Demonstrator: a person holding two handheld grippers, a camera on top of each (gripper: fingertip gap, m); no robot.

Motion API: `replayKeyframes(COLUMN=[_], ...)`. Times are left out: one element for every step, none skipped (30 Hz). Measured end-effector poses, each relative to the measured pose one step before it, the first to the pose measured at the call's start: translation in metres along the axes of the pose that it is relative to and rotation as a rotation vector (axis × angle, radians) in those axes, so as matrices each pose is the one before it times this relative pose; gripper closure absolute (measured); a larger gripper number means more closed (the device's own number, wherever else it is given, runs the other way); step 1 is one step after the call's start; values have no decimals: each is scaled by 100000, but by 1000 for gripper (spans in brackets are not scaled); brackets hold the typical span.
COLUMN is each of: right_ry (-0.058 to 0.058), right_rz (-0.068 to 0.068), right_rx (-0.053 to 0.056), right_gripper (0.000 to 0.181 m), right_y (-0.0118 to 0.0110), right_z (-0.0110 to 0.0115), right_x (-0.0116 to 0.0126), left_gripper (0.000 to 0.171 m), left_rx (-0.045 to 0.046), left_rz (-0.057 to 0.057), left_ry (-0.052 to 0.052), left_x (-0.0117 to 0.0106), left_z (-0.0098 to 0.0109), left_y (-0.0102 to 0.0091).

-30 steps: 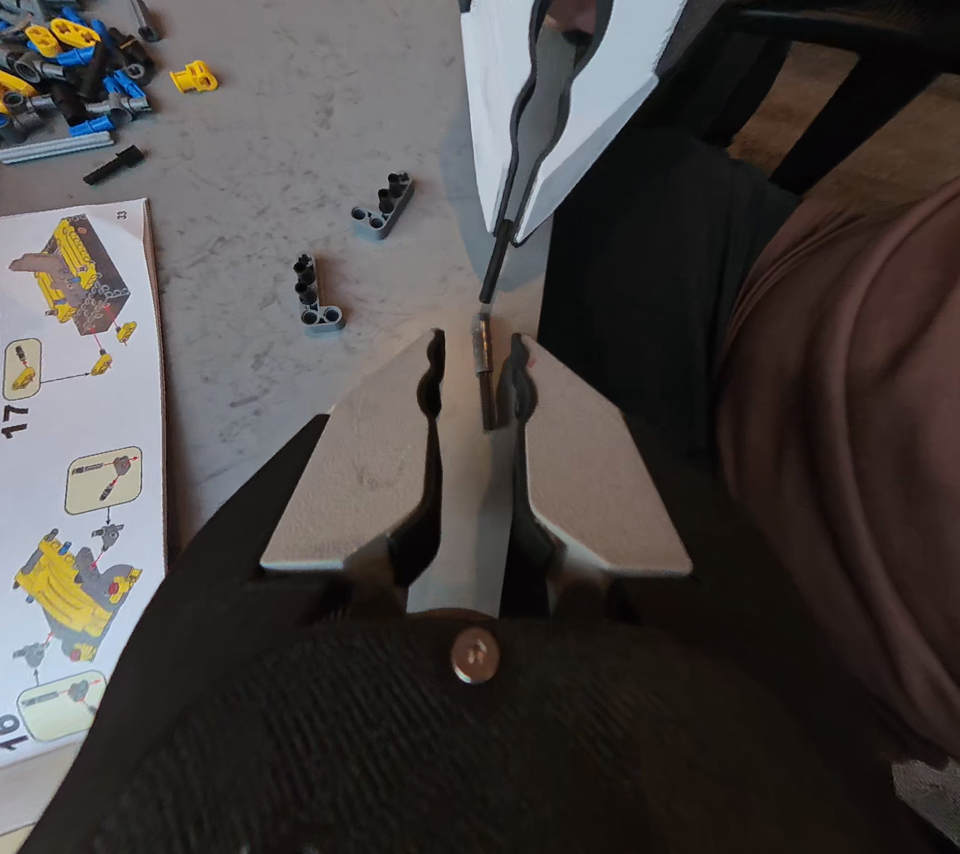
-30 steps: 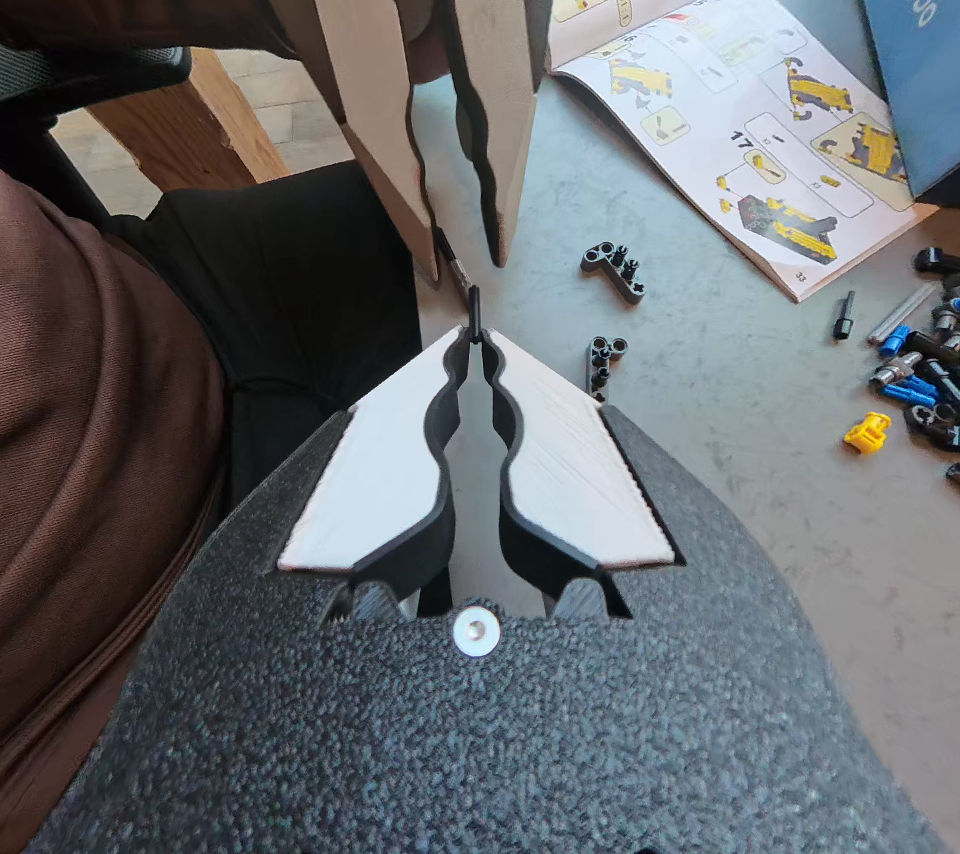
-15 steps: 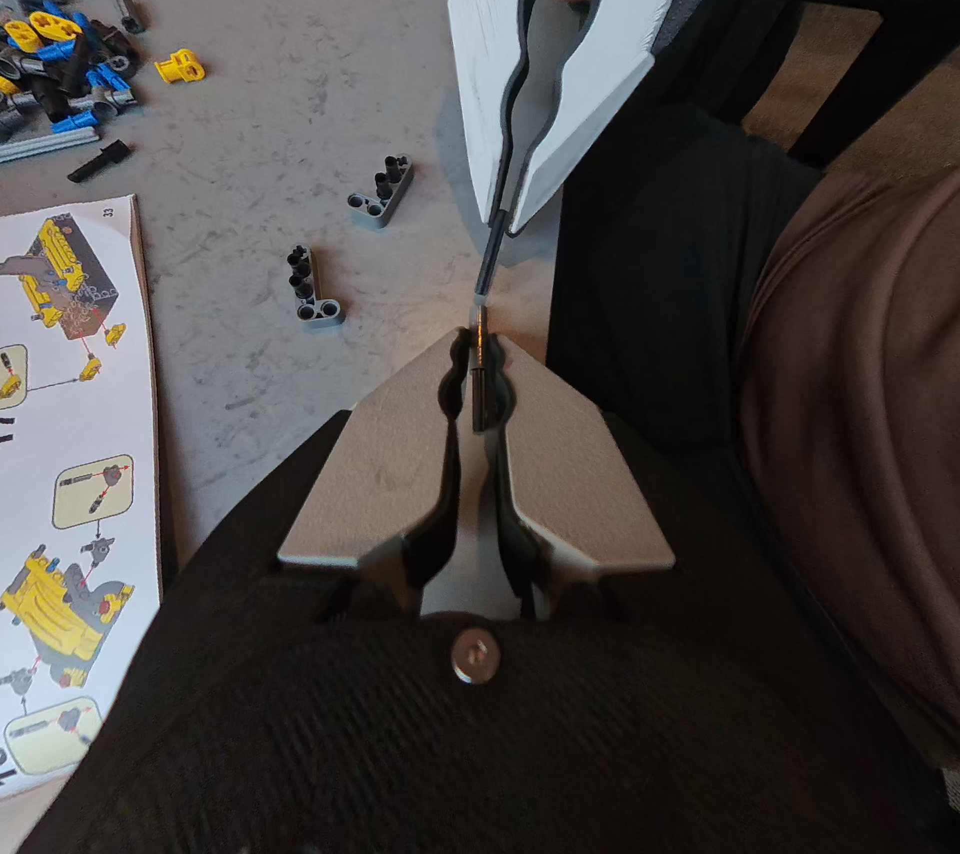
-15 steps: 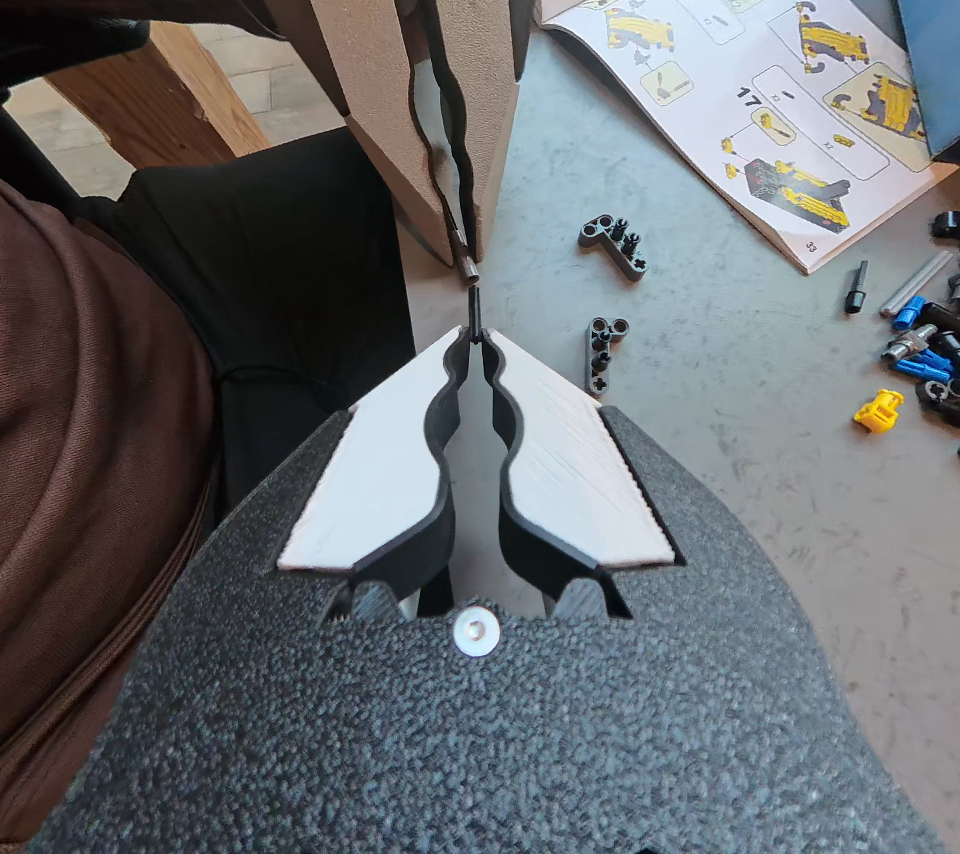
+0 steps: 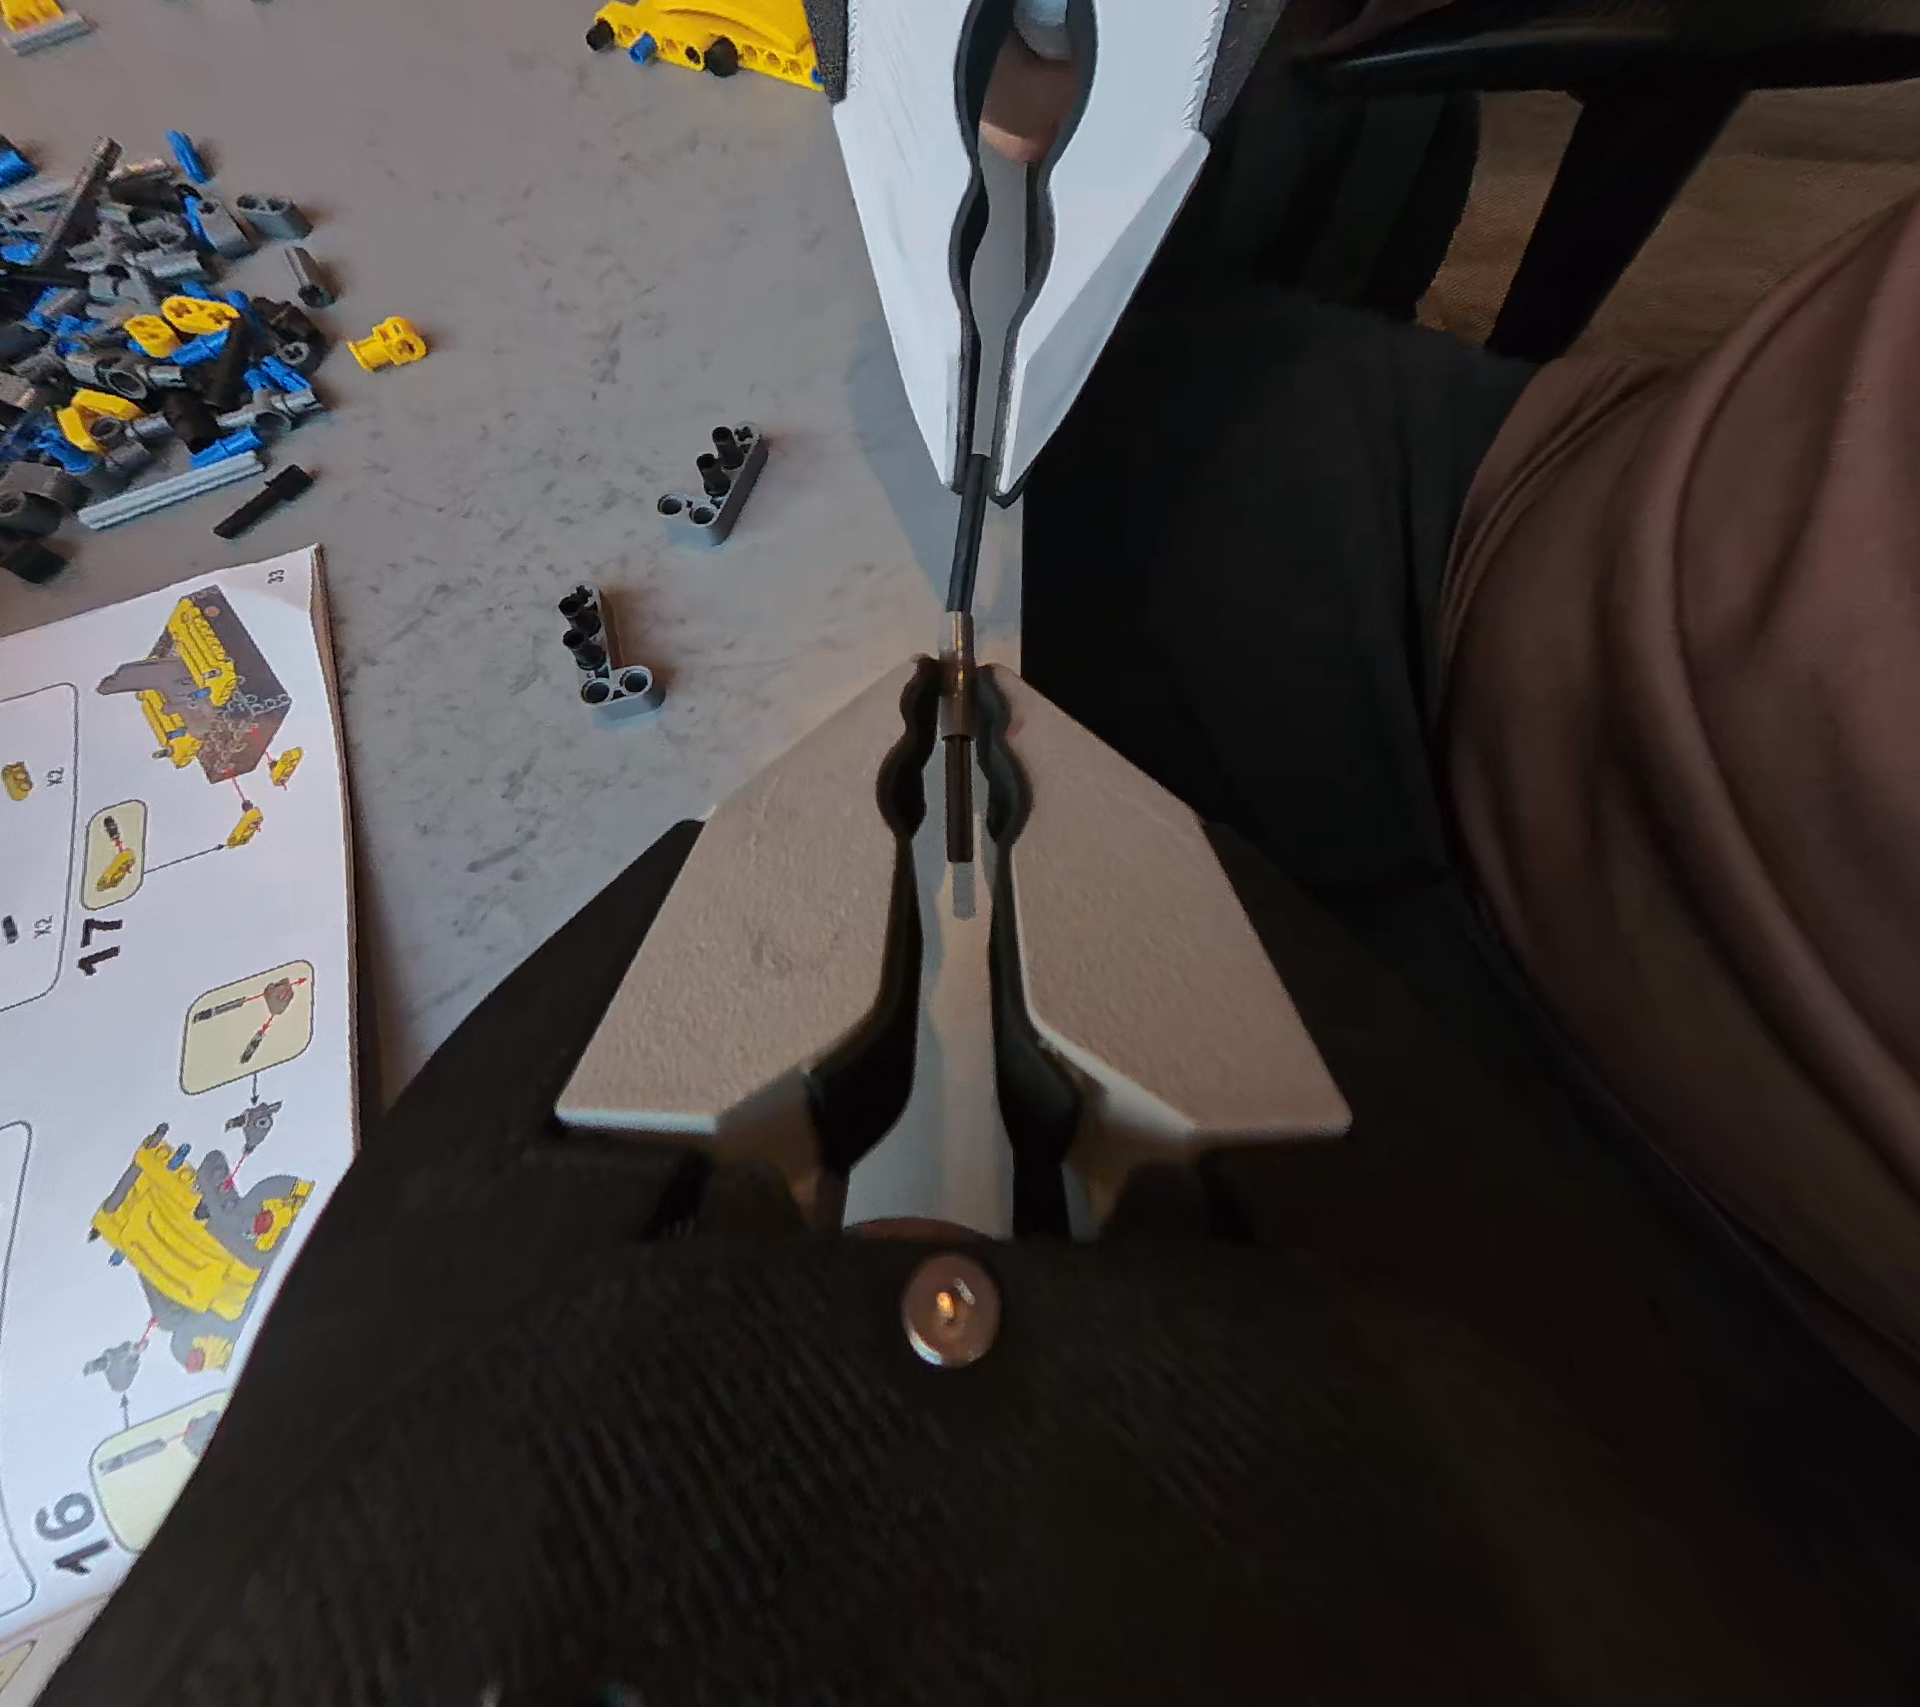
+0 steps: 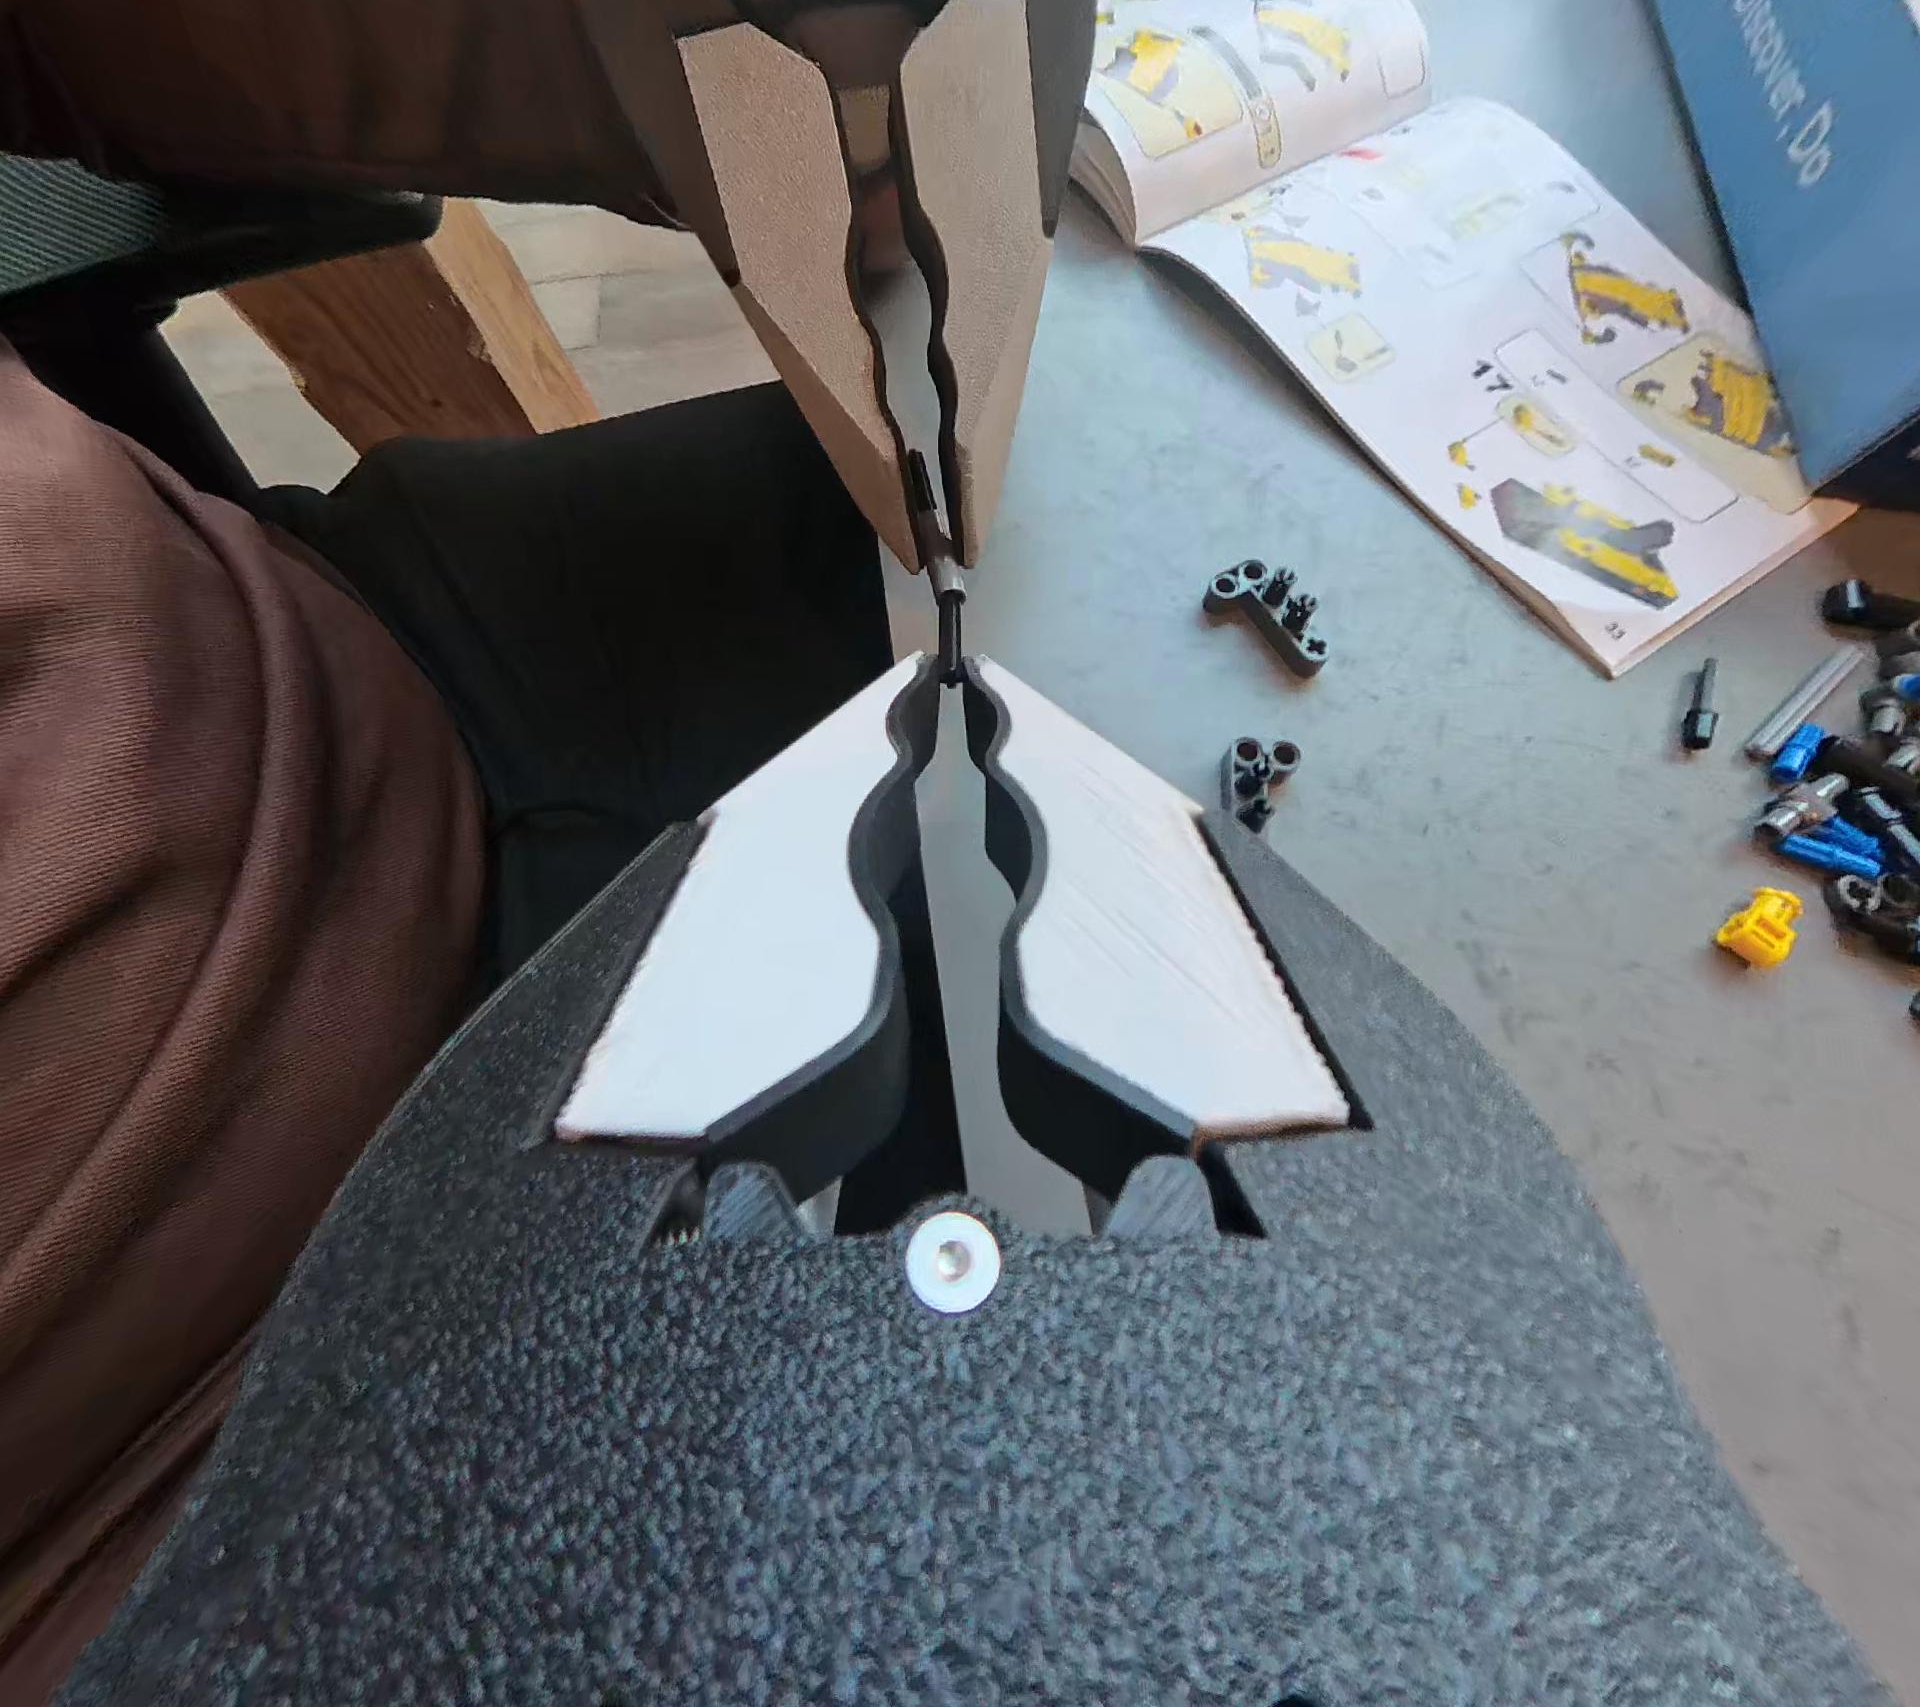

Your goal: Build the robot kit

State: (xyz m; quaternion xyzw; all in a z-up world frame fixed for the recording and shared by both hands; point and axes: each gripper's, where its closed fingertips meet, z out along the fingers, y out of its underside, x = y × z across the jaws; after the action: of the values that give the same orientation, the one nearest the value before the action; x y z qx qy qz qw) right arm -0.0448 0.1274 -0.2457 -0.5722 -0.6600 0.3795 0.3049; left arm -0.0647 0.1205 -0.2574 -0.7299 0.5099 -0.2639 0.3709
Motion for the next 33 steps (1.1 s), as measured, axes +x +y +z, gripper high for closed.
replayKeyframes(right_ry=[774, 234, -132, -240, 129, 715, 1007, 855, 633, 552, 271, 12, -145, 121, 427, 390, 281, 149, -109, -255, 427, 223, -166, -297, -396, -552, -649, -721, -1201, -1557, -1618, -1319, -669], right_rz=[-1258, -799, -533, -305, -457, -1041, -1677, -1440, -630, -245, -189, -194, -382, -729, -836, -669, -487, -150, -21, -221, -388, -162, 439, 926, 1013, 1009, 951, 795, 1123, 1302, 1103, 212, -738], right_rx=[1200, 1465, 977, 55, -919, -2210, -2735, -2107, -1646, -1271, -1025, -1088, -1269, -1180, -814, -947, -564, -492, -1283, -2017, -22, 127, -12, 13, -24, -90, -65, -12, -130, -182, -282, -409, -374], right_gripper=[178, 178, 178, 178, 178, 178, 178, 178, 178, 178, 178, 178, 178, 178, 178, 178, 178, 178, 178, 177, 178, 178, 178, 178, 178, 178, 178, 178, 178, 178, 178, 180, 179], right_y=[-316, -305, -163, 30, 240, 449, 515, 379, 220, 125, 94, 124, 148, 139, 84, 112, 73, 70, 176, 298, -15, -21, -7, -5, -4, -4, -11, -17, -13, -17, -7, -18, -13], right_z=[-69, -80, -65, 18, 123, 192, 224, 214, 185, 169, 162, 160, 156, 145, 116, 109, 75, 62, 124, 178, 33, 5, 4, 23, 12, 19, 21, 22, 28, 31, 19, 21, 15], right_x=[9, -23, -39, -33, 9, 62, 52, 4, -4, 38, 11, -19, -67, -79, -75, -63, -49, -43, -49, -92, -9, -8, 9, 18, 19, 30, 11, 31, 5, -14, -9, -11, -7], left_gripper=[169, 169, 169, 169, 169, 169, 169, 169, 169, 169, 169, 169, 169, 169, 168, 168, 168, 168, 168, 169, 168, 168, 168, 168, 168, 168, 168, 168, 168, 169, 168, 168, 168], left_rx=[1363, 1665, 1501, 748, -322, -1270, -1375, -1471, -1511, -1682, -1813, -2103, -2182, -2107, -1868, -1404, -148, 191, 21, 8, -10, 54, -3, -27, -43, -8, -9, -20, -8, -25, -70, -90, -50], left_rz=[243, -283, -447, -514, -748, -705, -157, 290, 47, -395, -435, 336, 767, 757, 710, 743, 63, -627, -492, -295, -231, -102, 38, 197, 65, -179, -240, -191, -262, -183, 243, 365, 95], left_ry=[-314, 145, 792, 1221, 786, 337, 219, -54, 77, -211, -177, -160, -194, -129, -201, -135, -76, 366, 179, 173, 74, -76, -156, -209, -142, 125, 228, 237, 372, 448, 288, 140, 88], left_x=[-32, -5, 48, 94, 0, -60, -24, -40, -34, -103, -89, -16, 25, 70, 45, 63, -6, -7, -26, 0, -5, -7, -6, 1, -2, -2, 4, 6, 7, 22, 5, 10, -1], left_z=[-174, -182, -145, -89, -15, 82, 120, 116, 106, 106, 124, 149, 173, 186, 176, 127, -6, -40, -11, 2, 6, 4, -4, 3, -1, 6, -6, 0, 5, -5, -8, 6, 5], left_y=[-145, -185, -165, -64, 70, 189, 175, 186, 216, 237, 255, 301, 284, 261, 229, 166, 30, 36, 34, 9, 8, 6, 5, 1, 5, 7, 4, -1, 6, 4, -2, 2, -2])
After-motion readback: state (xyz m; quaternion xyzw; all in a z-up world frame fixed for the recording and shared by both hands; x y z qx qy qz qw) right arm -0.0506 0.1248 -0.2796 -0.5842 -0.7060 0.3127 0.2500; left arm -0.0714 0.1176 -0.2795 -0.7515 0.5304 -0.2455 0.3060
